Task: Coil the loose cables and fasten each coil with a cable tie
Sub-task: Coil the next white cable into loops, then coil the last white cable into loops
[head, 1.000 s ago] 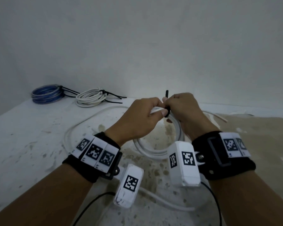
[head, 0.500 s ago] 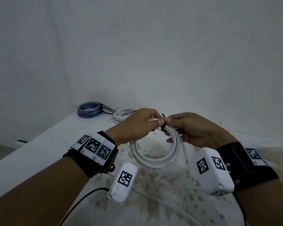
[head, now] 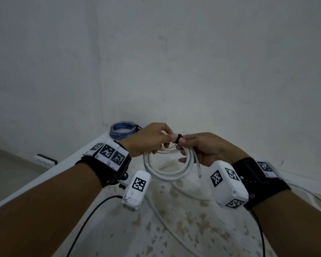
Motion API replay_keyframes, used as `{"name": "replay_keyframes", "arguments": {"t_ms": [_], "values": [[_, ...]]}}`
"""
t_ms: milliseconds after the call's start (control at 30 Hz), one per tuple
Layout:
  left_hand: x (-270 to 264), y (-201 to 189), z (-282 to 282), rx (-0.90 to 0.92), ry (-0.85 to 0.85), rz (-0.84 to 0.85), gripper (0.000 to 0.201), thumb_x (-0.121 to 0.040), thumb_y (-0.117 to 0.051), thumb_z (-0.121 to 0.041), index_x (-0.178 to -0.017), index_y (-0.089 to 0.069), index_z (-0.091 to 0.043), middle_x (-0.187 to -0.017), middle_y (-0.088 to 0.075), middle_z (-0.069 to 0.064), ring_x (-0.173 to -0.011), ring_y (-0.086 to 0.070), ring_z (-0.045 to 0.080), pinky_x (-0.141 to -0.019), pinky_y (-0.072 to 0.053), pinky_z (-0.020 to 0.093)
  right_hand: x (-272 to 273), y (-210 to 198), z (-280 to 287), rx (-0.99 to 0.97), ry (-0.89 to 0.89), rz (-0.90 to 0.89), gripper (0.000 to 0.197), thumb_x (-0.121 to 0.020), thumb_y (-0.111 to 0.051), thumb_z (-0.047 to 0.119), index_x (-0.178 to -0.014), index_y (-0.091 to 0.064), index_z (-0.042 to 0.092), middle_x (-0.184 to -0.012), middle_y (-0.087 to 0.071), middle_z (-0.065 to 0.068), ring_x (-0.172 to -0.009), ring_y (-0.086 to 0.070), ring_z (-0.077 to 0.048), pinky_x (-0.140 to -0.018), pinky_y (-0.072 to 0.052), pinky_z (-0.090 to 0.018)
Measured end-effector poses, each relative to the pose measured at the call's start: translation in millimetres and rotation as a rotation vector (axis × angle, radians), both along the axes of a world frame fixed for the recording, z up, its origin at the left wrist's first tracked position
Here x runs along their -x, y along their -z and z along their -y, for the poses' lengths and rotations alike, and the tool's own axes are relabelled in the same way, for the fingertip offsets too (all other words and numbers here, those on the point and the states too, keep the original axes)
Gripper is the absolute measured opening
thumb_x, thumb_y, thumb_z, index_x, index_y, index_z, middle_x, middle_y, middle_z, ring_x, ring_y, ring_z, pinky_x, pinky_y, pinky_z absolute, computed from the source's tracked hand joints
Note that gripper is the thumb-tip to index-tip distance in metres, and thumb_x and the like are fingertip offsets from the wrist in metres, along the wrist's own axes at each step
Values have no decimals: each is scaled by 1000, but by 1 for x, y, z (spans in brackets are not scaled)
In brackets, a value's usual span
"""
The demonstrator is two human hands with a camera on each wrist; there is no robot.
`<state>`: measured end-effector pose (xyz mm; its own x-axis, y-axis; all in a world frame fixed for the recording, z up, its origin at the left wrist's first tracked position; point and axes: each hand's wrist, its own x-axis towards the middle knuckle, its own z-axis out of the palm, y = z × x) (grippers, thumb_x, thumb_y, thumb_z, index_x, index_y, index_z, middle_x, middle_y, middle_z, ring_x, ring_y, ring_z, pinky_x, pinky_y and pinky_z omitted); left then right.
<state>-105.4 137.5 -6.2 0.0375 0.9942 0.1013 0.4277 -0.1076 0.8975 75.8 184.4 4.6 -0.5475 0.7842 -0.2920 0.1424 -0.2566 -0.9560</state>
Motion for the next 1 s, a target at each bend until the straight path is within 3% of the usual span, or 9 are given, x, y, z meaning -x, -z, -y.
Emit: {"name": "replay_keyframes", "arguments": {"t_ms": [67,200,267,333,400,467,600,833,1000], "values": [[13,4,-13,-16,-89,-33,40,-95,-61,-41,-120,-57,-10,-100,-67,7,-76,-63,15,-67,-56,31,12,0,-19,-4,85,-12,9,-95,-59,3,-94,-65,-4,-77,-66,-13,-63,-63,-21,-68,-60,-41],[42,25,-28,40,-228,-60,63,-97,-50,-50,-148,-28,-20,-139,-48,9,-122,-51,23,-94,-43,31,35,10,-60,-29,375,-63,20,-97,-55,2,-80,-58,-7,-81,-63,-20,-67,-58,-28,-72,-54,-44],[49,38,-30,48,-277,-51,63,-97,-53,-46,-149,-30,-17,-140,-49,8,-123,-51,23,-98,-44,33,44,17,-76,-117,413,18,23,-99,-53,5,-81,-62,-5,-97,-66,-25,-71,-57,-26,-79,-52,-41],[52,51,-31,59,-279,-56,62,-97,-55,-43,-147,-33,-14,-138,-51,9,-121,-53,23,-100,-45,36,52,22,-86,-287,325,218,26,-102,-46,9,-112,-65,-6,-128,-60,-26,-77,-58,-20,-79,-52,-30],[54,60,-30,83,-272,-46,62,-96,-56,-45,-145,-36,-14,-136,-52,10,-119,-53,22,-97,-47,35,56,25,-94,-449,272,528,33,-103,-44,15,-128,-59,1,-135,-57,-21,-99,-62,-26,-87,-50,-30],[55,65,-29,103,-274,-40,59,-95,-57,-46,-143,-40,-16,-135,-53,9,-114,-55,20,-89,-46,30,61,32,-97,-659,212,732,28,-101,-50,20,-120,-65,6,-126,-63,-16,-114,-59,-33,-94,-47,-33],[54,67,-26,99,-271,-81,51,-96,-59,-41,-138,-47,-15,-134,-52,6,-112,-55,18,-89,-46,29,66,56,-103,-732,179,899,24,-92,-63,23,-77,-47,13,-95,-65,-12,-100,-64,-33,-71,-41,-30],[51,69,-22,112,-270,-148,46,-95,-60,-40,-133,-51,-15,-132,-54,5,-105,-57,16,-93,-49,31,63,65,-105,-658,263,744,23,-91,-60,31,-104,-61,12,-99,-67,-10,-98,-64,-32,-74,-45,-30],[42,70,-13,140,-258,-216,46,-95,-60,-39,-133,-51,-15,-129,-55,4,-103,-52,13,-88,-43,26,60,69,-90,-164,585,131,32,-97,-58,33,-85,-63,4,-86,-67,-12,-72,-66,-26,-53,-53,-27]]}}
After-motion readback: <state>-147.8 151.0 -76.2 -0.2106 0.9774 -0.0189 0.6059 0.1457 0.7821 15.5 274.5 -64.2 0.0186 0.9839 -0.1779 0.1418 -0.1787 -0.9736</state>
